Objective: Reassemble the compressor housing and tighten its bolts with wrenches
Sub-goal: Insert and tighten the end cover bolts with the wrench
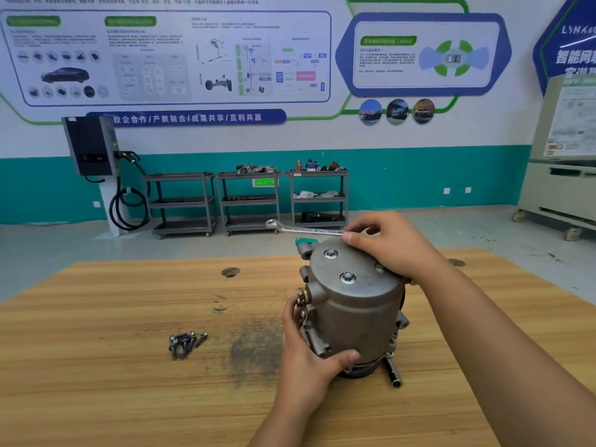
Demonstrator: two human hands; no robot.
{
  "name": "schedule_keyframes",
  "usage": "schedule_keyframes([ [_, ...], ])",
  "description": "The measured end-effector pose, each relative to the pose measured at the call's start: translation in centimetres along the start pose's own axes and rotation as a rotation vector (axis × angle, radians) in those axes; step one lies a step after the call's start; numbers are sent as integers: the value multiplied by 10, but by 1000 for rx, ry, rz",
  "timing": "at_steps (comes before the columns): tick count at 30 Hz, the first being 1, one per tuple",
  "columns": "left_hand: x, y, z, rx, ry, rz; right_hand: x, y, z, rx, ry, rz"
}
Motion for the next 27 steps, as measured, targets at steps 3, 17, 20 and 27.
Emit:
schedule_keyframes([
  [3,1,0,-2,9,-7,-6,0,2,11,86,172,-56],
  [17,2,-1,1,19,-21,-9,-1,9,52,401,483,2],
  [20,2,-1,1,14,-22,-11,-3,7,60,439,589,45],
  [27,1,-1,5,12,-17,-22,-1,-12,76,514,1254,-4],
])
Point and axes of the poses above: each hand's wrist, its own y-axis towards the middle knuckle, its own x-axis out of the palm, z = x × y, the point moved 7 cm from there along y, towards the middle knuckle, and after that the axes turned 7 degrees about y, right-handed, at the moved point
